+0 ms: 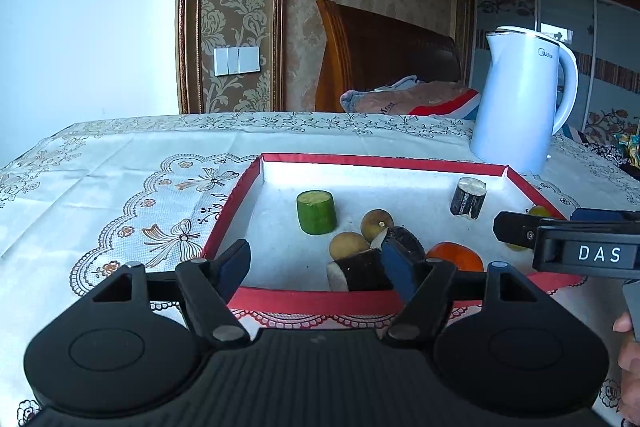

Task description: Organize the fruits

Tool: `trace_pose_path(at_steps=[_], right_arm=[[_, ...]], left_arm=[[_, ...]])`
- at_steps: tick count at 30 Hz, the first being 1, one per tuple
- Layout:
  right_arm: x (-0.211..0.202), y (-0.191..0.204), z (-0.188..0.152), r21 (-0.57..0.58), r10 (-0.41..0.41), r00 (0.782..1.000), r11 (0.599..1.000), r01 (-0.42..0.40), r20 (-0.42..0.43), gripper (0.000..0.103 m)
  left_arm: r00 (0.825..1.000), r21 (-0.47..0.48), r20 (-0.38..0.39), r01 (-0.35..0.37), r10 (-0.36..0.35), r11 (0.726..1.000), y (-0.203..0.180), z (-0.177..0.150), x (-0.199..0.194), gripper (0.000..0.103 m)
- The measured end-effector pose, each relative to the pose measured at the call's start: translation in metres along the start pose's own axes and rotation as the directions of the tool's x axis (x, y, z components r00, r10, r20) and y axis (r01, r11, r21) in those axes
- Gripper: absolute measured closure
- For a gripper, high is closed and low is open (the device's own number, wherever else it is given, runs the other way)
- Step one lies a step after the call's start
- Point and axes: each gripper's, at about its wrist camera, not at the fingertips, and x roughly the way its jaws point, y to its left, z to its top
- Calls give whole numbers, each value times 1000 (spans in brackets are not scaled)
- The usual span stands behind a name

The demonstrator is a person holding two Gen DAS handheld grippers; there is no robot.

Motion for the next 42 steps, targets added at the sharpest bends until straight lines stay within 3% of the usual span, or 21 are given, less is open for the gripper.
trace_pose_path(at_steps=[12,42], right_arm=[[-3,-1,-2,9,3,1000,1000,-3,0,0],[-15,-8,-8,64,36,999,997,-35,-16,0]], left_arm=[[1000,50,6,7,-7,999,-7,-4,-5,28],[999,34,-13,-31,31,999,-3,-4,-3,26]])
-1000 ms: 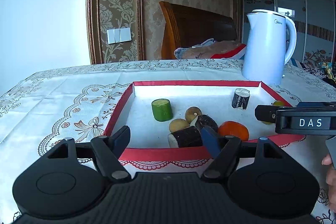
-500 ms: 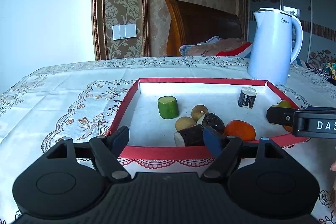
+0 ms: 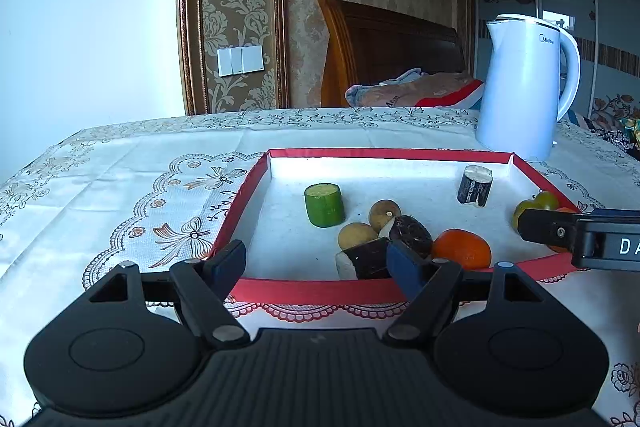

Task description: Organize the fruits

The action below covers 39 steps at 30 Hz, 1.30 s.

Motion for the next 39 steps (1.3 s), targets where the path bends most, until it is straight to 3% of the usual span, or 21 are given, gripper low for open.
trace_pose_path(at_steps=[39], right_arm=[[0,2,-1,-18,-7,1000,1000,7,-2,0]], left_arm=[[1000,37,21,-22,21,999,-4,0,-3,26]])
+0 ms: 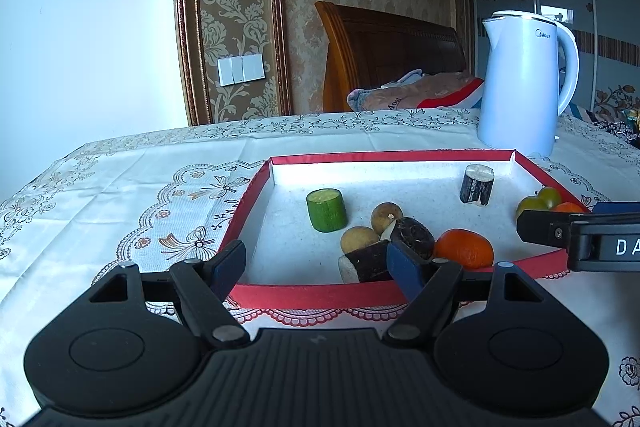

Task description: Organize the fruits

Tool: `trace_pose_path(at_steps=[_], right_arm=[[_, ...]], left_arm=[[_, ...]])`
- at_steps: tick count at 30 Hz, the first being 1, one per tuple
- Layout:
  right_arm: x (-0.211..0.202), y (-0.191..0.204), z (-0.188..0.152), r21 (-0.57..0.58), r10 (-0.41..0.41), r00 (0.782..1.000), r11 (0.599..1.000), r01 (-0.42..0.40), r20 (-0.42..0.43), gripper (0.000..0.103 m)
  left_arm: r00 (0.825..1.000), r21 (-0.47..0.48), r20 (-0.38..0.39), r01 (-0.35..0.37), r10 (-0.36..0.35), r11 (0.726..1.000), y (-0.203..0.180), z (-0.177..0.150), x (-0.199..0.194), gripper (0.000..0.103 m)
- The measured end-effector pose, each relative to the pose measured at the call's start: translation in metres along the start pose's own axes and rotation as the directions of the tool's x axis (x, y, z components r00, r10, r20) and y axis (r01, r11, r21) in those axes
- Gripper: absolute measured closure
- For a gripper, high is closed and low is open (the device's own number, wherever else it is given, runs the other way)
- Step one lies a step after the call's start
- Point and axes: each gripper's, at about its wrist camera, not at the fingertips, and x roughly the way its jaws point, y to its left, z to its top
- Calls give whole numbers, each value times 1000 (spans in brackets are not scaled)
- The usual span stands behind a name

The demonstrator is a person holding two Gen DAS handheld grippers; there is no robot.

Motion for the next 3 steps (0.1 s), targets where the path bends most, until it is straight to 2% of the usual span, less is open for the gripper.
trace_pose_path(at_steps=[3], right_arm=[[-1,0,0,-2,-2,1000,1000,2,3,0]], left_arm=[[1000,2,-3,0,0,1000,-1,0,-1,25]])
